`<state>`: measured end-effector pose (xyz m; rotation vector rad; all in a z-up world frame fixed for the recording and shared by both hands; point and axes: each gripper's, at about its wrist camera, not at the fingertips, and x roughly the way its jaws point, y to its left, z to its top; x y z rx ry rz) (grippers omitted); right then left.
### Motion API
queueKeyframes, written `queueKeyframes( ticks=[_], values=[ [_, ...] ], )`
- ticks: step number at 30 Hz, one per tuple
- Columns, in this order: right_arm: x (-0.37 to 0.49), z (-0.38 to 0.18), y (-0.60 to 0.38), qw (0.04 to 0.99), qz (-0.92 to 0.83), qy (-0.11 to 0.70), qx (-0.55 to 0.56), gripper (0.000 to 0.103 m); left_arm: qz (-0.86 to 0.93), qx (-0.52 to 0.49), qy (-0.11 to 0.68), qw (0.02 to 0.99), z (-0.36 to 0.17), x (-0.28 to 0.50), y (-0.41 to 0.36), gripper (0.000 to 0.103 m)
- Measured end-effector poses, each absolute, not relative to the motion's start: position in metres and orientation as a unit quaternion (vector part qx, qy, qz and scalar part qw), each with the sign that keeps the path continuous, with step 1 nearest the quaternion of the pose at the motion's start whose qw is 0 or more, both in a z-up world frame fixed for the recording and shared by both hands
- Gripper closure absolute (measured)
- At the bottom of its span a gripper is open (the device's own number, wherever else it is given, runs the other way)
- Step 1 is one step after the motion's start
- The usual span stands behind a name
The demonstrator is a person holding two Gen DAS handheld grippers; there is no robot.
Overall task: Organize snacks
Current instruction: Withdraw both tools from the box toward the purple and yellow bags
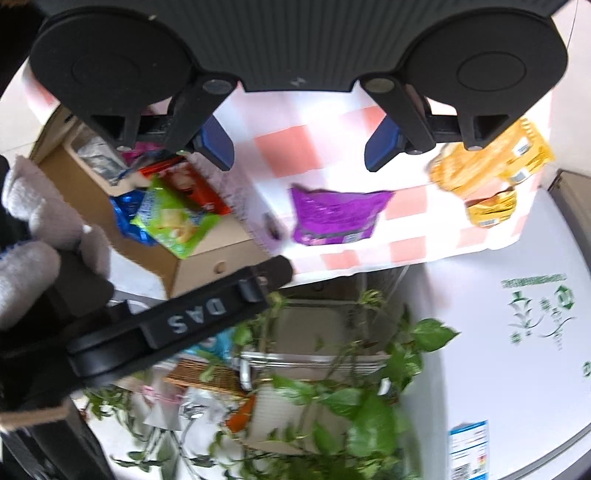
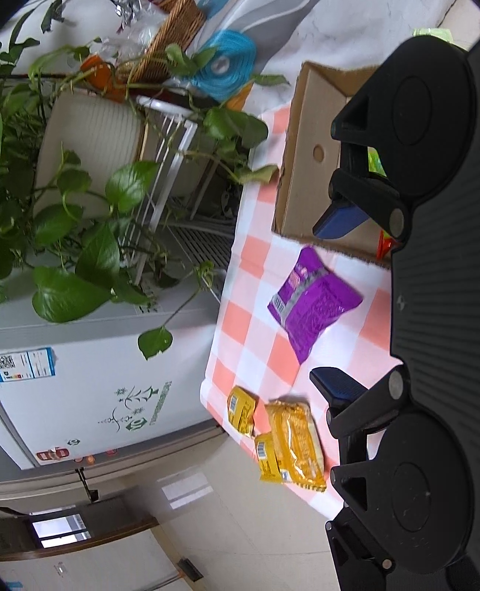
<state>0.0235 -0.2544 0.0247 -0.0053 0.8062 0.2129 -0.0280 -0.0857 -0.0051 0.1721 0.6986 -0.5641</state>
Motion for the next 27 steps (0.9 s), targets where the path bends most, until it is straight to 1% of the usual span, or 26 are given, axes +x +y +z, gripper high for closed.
queueKeyframes(
  ticks=[3, 6, 13, 27],
  values=[
    [0.027, 0.022, -0.248, 0.913, 0.108, 0.393, 0.000, 0.020, -0.258, 0.082, 0.336, 0.902, -0.003, -0.021, -0.070, 0.025],
    [0.031, 0.020, -0.242, 0.911, 0.116, 0.395, 0.005, 0.020, -0.237, 0.087, 0.333, 0.908, 0.000, -0.011, -0.053, 0.022],
    [0.036, 0.017, -0.232, 0.907, 0.137, 0.397, 0.012, 0.020, -0.198, 0.063, 0.349, 0.914, -0.008, 0.029, -0.015, 0.022],
    [0.066, -0.004, -0.219, 0.898, 0.181, 0.401, 0.007, 0.018, -0.202, 0.143, 0.349, 0.904, -0.040, 0.074, -0.006, 0.022]
  ],
)
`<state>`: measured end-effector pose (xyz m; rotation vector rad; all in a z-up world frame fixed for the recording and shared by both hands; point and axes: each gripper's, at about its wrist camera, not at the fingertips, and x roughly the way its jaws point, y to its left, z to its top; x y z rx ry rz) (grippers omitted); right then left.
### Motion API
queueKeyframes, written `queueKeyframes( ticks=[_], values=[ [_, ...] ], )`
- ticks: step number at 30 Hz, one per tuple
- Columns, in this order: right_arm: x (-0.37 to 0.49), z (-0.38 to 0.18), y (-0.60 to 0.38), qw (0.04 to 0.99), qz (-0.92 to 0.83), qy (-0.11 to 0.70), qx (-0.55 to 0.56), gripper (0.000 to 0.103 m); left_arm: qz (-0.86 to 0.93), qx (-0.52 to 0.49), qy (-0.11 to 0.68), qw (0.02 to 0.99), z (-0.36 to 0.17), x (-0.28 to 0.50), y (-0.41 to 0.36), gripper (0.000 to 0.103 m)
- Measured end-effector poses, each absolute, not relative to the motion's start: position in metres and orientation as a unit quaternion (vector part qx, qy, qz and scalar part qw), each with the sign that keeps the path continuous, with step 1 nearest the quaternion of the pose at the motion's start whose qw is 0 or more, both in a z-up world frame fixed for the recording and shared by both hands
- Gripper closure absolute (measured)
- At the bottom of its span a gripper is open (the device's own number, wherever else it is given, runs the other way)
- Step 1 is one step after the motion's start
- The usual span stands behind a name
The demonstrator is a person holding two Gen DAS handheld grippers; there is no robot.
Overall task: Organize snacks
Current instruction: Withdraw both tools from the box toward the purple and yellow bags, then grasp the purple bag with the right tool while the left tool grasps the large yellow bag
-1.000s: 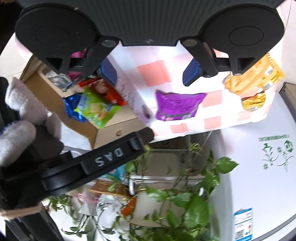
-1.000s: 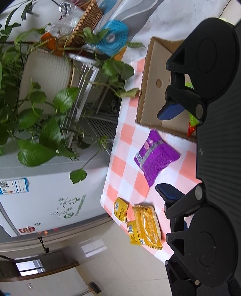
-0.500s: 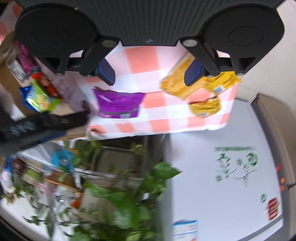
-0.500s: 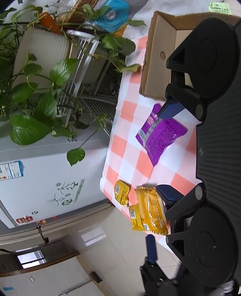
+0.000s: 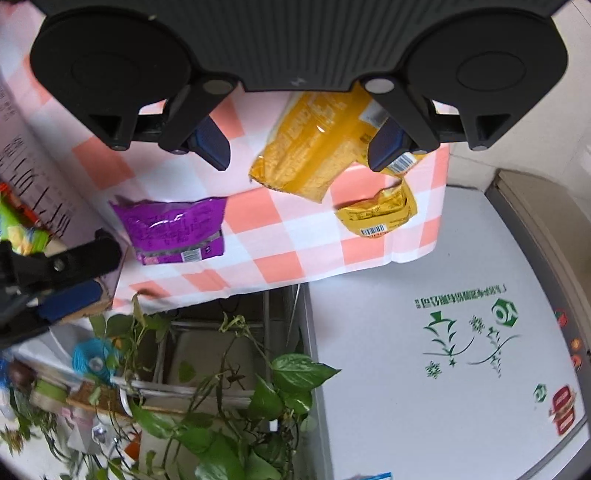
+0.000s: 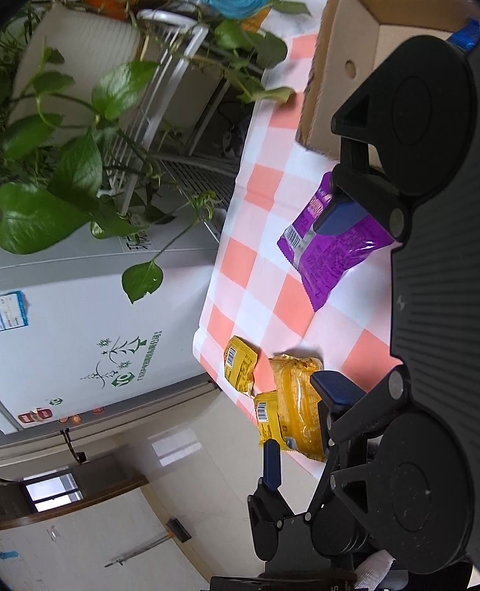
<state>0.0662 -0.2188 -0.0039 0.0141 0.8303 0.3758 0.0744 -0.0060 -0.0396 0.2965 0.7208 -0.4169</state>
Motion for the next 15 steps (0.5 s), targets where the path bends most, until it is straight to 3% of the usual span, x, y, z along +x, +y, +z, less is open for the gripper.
queueKeyframes(
  ticks=[15],
  values=[
    [0.124, -0.050, -0.212, 0.888, 0.160, 0.431, -0.001, 0.018, -0.212, 0.147, 0.372, 0.892, -0.066, 0.100, -0.003, 0.022]
  ],
)
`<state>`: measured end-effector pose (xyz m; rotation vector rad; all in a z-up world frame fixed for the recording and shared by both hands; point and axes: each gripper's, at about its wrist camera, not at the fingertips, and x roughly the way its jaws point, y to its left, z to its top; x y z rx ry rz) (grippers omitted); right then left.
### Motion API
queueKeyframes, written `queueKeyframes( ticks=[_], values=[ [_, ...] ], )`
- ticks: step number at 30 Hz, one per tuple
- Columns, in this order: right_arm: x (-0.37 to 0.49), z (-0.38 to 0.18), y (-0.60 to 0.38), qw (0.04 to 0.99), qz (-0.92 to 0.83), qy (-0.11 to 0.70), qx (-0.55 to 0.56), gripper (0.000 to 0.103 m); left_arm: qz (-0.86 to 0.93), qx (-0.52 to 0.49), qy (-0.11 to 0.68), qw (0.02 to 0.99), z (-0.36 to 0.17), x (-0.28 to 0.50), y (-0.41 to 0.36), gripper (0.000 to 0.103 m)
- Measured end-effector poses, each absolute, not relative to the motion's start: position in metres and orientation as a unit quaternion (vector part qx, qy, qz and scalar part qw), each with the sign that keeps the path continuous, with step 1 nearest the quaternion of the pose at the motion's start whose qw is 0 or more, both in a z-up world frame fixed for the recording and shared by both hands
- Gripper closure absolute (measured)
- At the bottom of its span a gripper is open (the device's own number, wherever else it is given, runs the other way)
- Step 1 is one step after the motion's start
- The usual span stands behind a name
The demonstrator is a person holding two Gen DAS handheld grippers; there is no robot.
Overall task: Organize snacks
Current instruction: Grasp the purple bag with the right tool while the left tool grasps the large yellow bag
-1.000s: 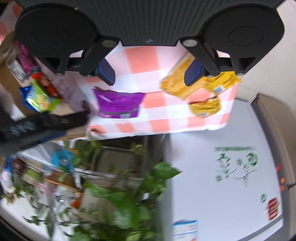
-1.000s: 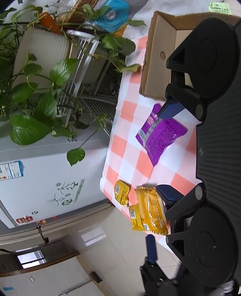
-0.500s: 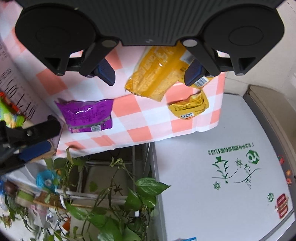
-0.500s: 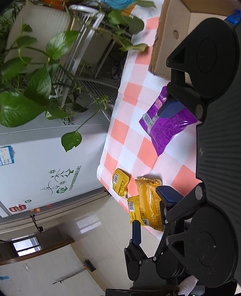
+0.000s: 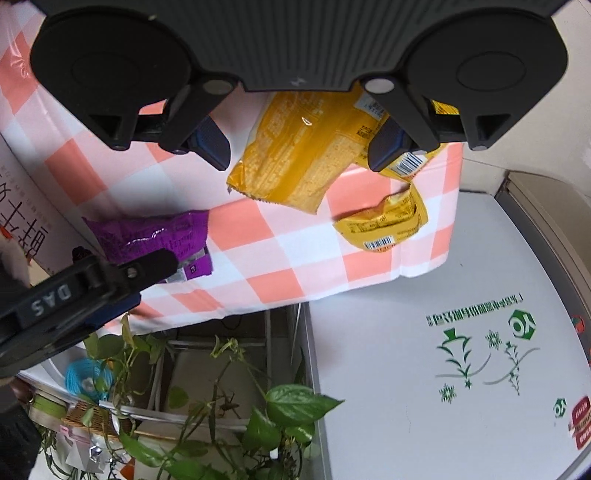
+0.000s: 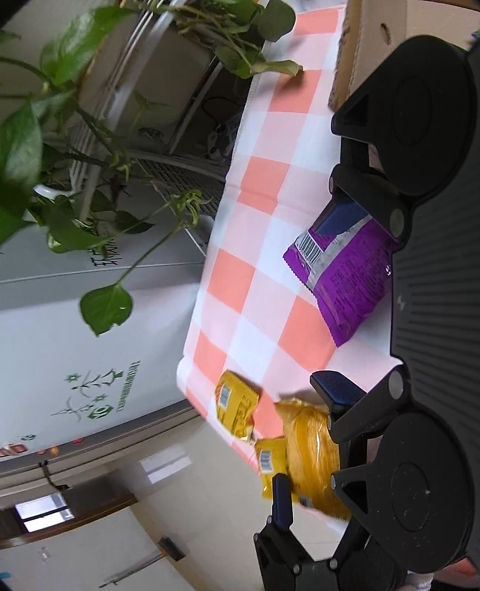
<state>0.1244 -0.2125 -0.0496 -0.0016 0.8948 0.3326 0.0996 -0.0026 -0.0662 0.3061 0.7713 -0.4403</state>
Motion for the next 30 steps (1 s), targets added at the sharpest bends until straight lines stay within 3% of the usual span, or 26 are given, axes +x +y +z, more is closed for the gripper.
queueKeyframes(
  ticks=[14, 22, 30],
  values=[
    [0.127, -0.058, -0.199, 0.846, 0.206, 0.492, 0.001, 0.011, -0.246, 0.112, 0.433, 0.860, -0.065, 0.093, 0.007, 0.023],
    [0.121, -0.053, -0.186, 0.867, 0.175, 0.460, -0.076, 0.010, -0.227, 0.119, 0.410, 0.875, -0.053, 0.097, 0.003, 0.023],
    [0.133, -0.072, -0.193, 0.873, 0.154, 0.456, -0.074, 0.009, -0.216, 0.117, 0.429, 0.869, -0.066, 0.103, -0.012, 0.023]
  ],
)
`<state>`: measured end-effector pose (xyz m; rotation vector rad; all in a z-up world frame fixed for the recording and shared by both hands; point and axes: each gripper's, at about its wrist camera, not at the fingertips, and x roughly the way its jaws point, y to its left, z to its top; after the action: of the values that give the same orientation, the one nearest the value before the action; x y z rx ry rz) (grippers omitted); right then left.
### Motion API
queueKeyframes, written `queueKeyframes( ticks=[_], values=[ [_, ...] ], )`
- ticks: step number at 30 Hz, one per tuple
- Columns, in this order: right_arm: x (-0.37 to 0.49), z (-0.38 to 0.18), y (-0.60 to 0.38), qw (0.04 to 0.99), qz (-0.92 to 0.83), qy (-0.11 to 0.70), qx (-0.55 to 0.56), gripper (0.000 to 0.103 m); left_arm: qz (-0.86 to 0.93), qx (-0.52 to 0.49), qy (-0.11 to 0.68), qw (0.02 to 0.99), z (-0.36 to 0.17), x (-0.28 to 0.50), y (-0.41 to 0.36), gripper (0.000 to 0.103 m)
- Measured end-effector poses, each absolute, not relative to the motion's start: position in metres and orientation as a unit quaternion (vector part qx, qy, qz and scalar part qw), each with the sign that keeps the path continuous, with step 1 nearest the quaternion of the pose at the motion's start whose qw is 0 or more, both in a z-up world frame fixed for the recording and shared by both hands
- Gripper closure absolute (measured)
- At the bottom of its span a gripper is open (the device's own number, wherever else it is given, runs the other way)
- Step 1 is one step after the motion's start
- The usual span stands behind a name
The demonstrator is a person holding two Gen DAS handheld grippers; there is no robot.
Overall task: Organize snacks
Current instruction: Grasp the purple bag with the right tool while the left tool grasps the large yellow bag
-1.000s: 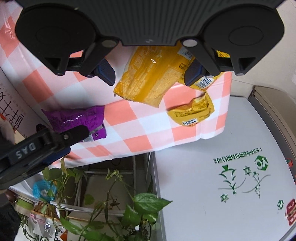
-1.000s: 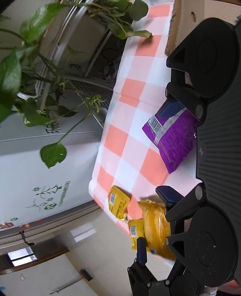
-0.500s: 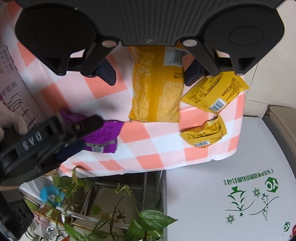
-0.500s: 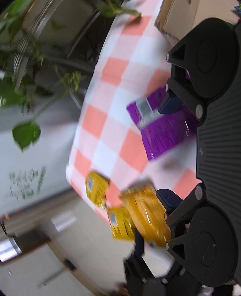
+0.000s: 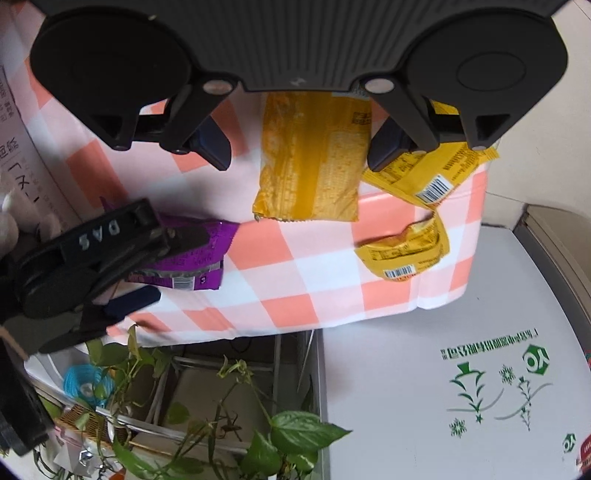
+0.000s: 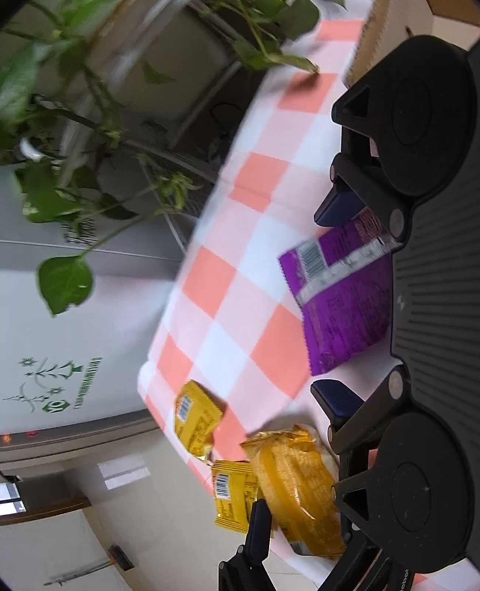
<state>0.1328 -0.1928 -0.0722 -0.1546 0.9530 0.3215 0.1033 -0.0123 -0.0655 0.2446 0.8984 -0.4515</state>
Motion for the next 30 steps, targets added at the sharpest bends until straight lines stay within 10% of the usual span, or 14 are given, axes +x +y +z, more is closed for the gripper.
queueKeyframes(
  ticks=[22, 30],
  values=[
    [0.129, -0.090, -0.180, 0.849, 0.144, 0.493, -0.123, 0.009, -0.188, 0.129, 0.446, 0.865, -0.079, 0.111, -0.022, 0.026],
    [0.130, -0.086, -0.188, 0.846, 0.157, 0.503, -0.079, 0.031, -0.210, 0.124, 0.444, 0.862, -0.077, 0.108, -0.025, 0.046]
  ],
)
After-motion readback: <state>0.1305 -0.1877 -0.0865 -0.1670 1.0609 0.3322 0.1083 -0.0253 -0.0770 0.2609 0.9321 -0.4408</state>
